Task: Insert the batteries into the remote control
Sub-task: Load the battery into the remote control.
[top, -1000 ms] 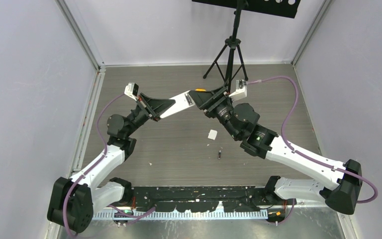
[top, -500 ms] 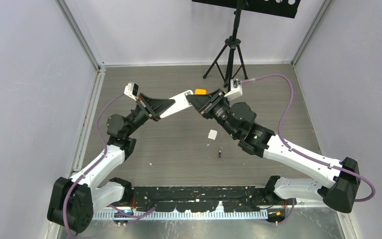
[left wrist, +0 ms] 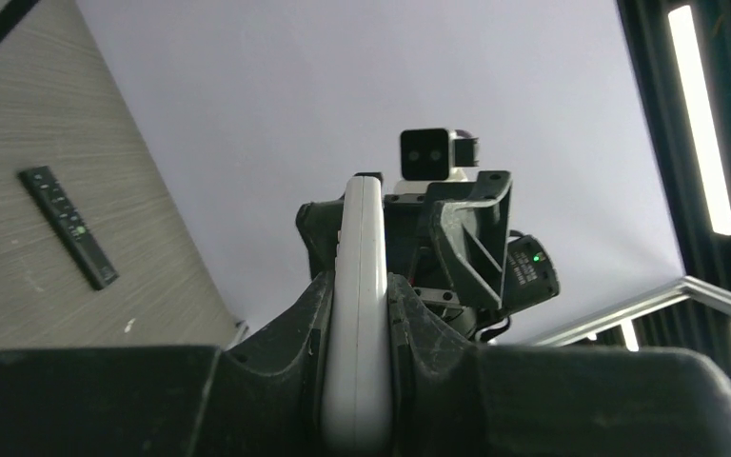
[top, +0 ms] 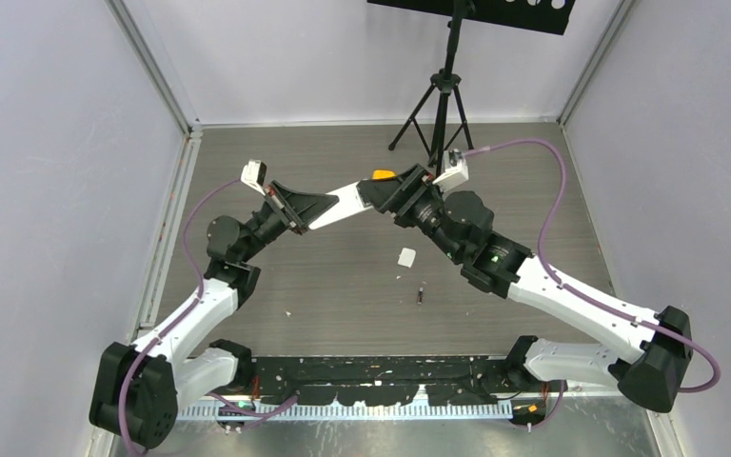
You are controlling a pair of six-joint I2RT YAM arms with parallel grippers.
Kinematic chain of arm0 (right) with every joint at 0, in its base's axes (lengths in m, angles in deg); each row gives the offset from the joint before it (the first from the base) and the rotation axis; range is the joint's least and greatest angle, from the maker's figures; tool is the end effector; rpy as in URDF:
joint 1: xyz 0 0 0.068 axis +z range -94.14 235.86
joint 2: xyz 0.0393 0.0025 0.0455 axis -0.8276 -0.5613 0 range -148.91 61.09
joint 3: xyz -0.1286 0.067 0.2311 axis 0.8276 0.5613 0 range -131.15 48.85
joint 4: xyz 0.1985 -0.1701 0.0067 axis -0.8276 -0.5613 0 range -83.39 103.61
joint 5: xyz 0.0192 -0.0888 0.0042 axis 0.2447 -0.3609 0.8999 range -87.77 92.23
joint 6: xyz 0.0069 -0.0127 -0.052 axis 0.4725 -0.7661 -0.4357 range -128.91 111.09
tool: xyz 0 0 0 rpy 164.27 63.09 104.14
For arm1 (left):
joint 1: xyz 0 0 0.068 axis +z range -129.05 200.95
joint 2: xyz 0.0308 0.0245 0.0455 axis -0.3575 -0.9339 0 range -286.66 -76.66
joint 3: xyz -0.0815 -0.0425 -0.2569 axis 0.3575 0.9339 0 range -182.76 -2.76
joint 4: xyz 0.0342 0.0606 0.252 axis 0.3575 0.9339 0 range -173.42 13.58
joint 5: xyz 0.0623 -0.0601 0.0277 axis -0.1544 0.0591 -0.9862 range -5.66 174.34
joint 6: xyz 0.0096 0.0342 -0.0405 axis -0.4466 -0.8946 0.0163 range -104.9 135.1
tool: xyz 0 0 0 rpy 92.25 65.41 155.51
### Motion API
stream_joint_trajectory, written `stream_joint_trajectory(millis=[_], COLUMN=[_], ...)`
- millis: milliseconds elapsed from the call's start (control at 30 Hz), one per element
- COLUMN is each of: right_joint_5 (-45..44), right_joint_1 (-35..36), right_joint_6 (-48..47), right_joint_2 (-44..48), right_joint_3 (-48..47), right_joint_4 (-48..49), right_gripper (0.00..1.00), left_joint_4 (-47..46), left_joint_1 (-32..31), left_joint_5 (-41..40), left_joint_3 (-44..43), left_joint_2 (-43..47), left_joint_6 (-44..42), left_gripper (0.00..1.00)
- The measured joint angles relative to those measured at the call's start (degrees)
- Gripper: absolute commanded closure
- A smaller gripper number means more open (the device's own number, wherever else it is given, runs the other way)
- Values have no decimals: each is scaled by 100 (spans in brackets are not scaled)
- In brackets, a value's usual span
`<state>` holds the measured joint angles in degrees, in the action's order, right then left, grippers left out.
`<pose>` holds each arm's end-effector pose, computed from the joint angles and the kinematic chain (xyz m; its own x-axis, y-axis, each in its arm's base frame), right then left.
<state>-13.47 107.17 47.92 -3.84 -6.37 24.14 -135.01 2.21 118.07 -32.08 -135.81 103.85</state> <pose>0.1751 0.2032 0.3720 -0.4825 0.6866 -0.5438 -0.3261 0.4354 0.8391 0.2050 -0.0903 0.3088 -0.7477 -0.6244 -0.2261 0.3676 -0.1056 -0.9240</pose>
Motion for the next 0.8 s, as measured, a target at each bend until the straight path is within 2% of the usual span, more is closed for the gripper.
stream_joint_trajectory(millis=[133, 233, 367, 467, 633, 800], right_joint_5=[153, 184, 59, 247, 1502, 2476], right_joint_1=[-232, -428, -619, -686, -691, -680], right_joint_6=[-181, -339, -605, -892, -1405, -1687], right_joint_2=[415, 977, 1482, 1519, 1298, 1235], right_joint_3=[153, 297, 306, 306, 306, 313], right_joint_4=[-450, -1043, -1906, -2396, -2494, -2159], right_gripper=[26, 30, 52, 58, 59, 45], left_joint_4=[525, 890, 1300, 1703, 2365, 2734], left_joint_1=[0, 11, 11, 11, 11, 11], left_joint_5=[74, 195, 474, 675, 903, 986], left_joint_3=[2, 48, 85, 83, -4, -131], left_joint_2=[160, 393, 811, 1217, 1641, 1600], left_joint_6=[-654, -1233, -2002, -2638, -3445, -3764], left_gripper=[100, 100, 100, 100, 100, 100])
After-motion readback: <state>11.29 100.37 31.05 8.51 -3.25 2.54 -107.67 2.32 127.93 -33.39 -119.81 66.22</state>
